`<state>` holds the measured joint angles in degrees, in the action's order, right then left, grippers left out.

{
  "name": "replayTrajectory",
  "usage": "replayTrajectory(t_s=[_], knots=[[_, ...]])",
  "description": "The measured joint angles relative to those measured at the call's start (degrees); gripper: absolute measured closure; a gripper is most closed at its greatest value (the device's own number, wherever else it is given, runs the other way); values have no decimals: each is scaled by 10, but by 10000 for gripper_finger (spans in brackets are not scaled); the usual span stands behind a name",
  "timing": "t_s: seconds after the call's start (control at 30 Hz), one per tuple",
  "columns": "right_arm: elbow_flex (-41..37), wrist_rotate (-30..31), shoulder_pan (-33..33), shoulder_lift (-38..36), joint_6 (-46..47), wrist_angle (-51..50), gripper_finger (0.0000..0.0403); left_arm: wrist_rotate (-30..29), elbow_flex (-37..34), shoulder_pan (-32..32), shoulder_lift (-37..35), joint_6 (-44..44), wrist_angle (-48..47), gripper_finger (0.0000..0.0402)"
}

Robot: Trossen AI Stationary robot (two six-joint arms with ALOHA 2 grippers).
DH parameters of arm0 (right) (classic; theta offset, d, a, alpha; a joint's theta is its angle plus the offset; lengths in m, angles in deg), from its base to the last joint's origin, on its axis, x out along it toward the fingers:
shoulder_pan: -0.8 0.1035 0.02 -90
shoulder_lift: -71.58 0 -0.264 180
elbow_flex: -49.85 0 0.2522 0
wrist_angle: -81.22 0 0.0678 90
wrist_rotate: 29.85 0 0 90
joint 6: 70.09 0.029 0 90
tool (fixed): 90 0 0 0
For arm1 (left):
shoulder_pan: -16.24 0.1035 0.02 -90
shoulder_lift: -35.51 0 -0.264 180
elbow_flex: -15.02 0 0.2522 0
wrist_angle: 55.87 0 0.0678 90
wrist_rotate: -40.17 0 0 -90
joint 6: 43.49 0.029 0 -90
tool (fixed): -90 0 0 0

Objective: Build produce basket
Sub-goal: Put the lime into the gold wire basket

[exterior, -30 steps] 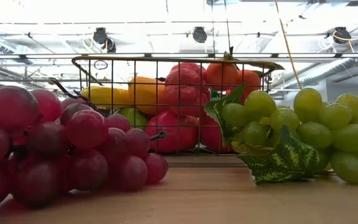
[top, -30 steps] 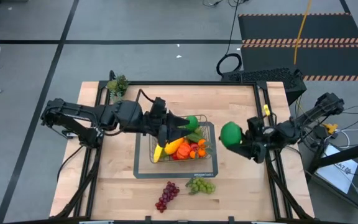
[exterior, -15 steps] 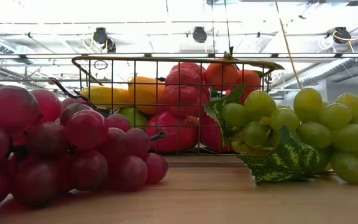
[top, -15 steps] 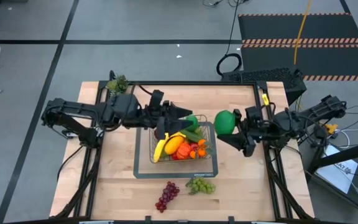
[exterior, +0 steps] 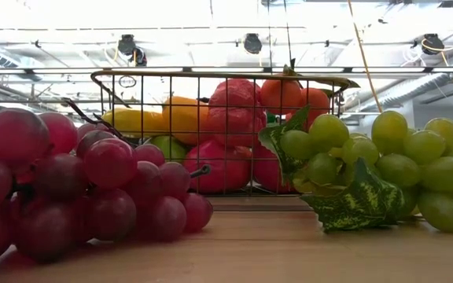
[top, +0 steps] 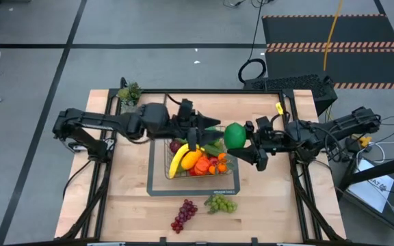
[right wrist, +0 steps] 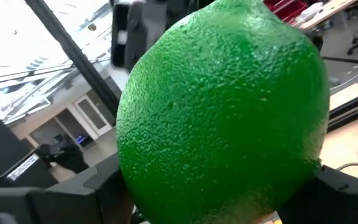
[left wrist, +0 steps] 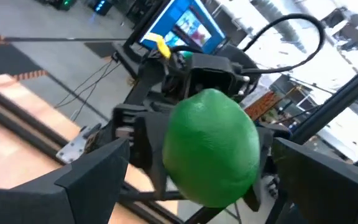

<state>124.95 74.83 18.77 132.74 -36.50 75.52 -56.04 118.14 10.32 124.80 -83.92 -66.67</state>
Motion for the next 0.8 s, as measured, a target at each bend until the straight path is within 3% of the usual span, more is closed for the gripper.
replayTrajectory(t_s=[0.5, 0.8], knots=[[0, 0, -26, 0, 2, -33, 110, 13, 1, 7, 76, 12, 118, 11], [0, 1, -26, 0, 16, -41, 110, 26, 1, 8, 78, 45, 120, 12]])
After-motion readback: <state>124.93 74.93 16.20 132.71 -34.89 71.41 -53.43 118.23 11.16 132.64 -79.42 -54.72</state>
